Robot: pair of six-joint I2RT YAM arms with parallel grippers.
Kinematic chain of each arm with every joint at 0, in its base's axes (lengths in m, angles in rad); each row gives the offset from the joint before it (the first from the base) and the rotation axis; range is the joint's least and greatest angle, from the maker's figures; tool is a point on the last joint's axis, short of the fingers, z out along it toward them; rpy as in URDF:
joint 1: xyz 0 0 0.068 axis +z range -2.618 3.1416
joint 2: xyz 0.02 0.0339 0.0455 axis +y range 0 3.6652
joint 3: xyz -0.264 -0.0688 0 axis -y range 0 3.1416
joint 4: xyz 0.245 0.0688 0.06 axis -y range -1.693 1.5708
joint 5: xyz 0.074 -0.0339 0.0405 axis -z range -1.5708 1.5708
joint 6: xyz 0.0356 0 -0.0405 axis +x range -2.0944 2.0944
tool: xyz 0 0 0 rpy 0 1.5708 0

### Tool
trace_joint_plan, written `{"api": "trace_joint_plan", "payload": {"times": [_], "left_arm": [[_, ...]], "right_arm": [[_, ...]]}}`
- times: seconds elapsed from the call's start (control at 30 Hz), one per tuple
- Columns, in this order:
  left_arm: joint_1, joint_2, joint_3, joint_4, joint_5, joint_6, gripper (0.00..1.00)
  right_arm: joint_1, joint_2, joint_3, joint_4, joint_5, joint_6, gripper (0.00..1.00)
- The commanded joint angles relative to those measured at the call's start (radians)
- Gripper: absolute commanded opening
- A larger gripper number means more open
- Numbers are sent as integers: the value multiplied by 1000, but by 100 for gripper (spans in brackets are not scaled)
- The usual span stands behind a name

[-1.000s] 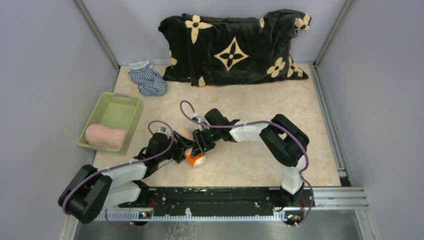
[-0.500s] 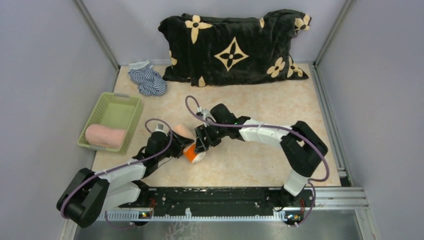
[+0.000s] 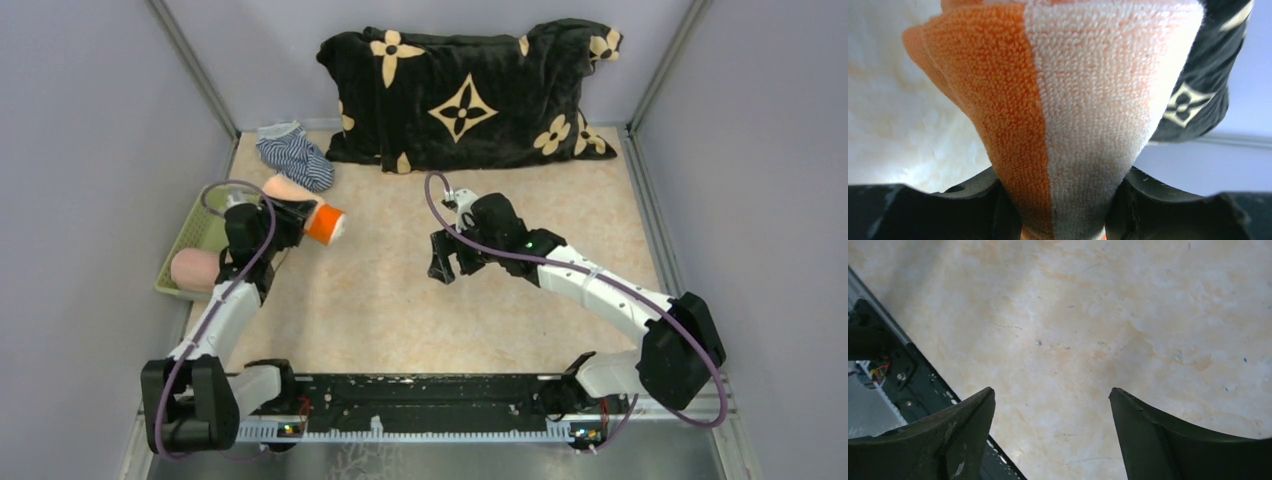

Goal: Roll the towels
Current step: Place the towel in the bin.

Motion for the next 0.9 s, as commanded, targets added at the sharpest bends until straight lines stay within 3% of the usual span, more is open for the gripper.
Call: {"api": "trace_joint_plan", "payload": {"times": [0.0,0.37,0.73,0.87], "left_arm": [[143,65,121,-34,87,55,50],[415,303,410,-189,60,201,51],[536,505,476,-226,18,296,53],[556,592,529,-345,42,334,54]], "right_arm": [[-25,-54,-24,-28,137,-13,87],[-52,-57,-31,-20,226,-14,92],[-52,-49,-37,-23,261,-45,92],[-52,-42,-38,-22,263,-50,92]]}}
